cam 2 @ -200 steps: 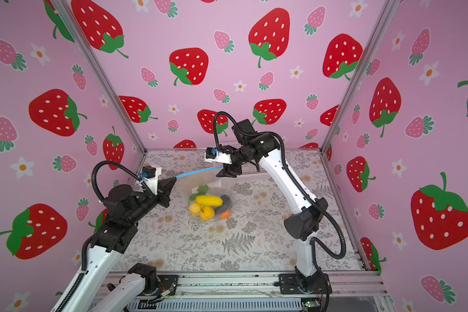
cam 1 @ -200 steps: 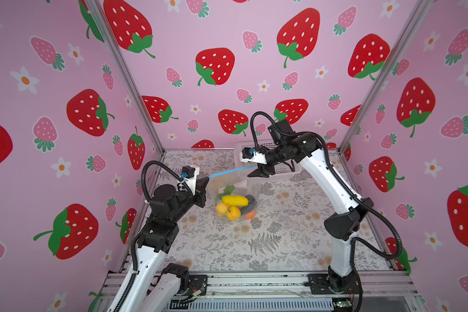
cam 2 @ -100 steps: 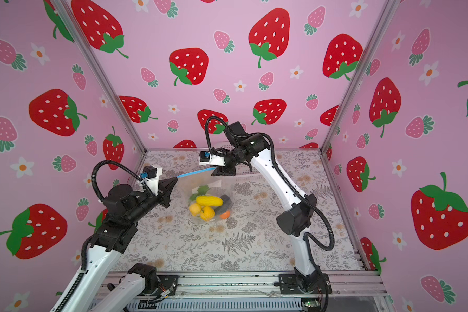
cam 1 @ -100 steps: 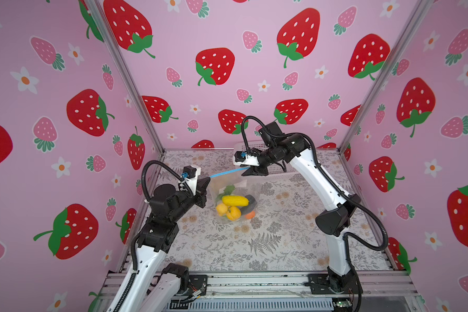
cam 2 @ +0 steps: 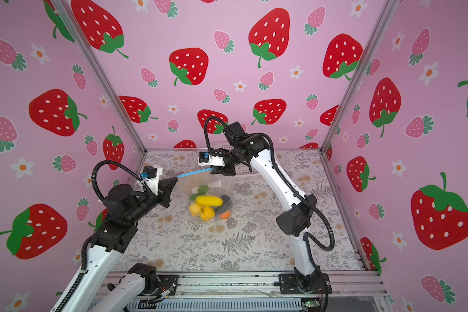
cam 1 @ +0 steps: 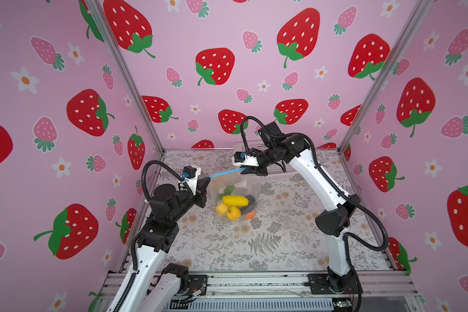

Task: Place the food in the zip-top bag and seal the zipper
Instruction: 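Open the right gripper and release the far end of the blue zipper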

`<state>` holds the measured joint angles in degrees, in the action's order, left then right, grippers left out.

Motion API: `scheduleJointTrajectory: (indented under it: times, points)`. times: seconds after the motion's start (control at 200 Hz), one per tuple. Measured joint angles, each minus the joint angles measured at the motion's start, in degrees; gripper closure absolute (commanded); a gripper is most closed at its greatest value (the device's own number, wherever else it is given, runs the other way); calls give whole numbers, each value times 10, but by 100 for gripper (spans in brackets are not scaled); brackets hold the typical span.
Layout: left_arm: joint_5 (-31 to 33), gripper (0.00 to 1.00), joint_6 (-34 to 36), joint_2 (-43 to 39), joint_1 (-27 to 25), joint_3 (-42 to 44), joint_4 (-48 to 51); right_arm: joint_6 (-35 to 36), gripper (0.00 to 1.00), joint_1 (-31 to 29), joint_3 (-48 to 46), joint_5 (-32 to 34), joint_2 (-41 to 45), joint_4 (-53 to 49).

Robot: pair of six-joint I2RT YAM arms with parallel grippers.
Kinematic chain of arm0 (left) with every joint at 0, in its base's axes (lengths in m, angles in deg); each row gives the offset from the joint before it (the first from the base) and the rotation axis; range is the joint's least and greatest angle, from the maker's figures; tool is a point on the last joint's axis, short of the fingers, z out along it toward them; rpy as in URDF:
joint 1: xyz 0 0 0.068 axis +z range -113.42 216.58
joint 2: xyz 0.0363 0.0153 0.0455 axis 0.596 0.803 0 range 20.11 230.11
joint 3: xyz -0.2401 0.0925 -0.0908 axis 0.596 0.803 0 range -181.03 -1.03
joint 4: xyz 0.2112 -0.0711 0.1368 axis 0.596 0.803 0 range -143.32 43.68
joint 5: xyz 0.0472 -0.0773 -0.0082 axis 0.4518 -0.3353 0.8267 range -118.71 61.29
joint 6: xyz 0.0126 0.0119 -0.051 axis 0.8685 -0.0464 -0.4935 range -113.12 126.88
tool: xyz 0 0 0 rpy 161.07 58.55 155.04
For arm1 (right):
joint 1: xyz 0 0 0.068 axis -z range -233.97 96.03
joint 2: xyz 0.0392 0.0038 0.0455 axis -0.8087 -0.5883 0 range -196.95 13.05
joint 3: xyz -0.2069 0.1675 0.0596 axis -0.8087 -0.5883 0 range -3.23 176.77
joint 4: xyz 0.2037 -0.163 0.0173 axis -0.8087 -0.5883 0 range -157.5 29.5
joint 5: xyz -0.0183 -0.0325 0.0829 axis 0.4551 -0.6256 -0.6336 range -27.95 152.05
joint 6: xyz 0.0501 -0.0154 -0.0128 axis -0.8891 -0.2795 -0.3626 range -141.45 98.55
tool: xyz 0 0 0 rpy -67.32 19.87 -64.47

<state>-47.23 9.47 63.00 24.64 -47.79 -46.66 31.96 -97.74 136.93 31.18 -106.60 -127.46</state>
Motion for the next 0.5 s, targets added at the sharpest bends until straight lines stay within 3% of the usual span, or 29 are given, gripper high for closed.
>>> scheduleJointTrajectory:
  times: [0.5]
  points:
    - [1, 100, 0, 0, 0, 0, 0, -4, 91, 0, 0, 4, 0, 1]
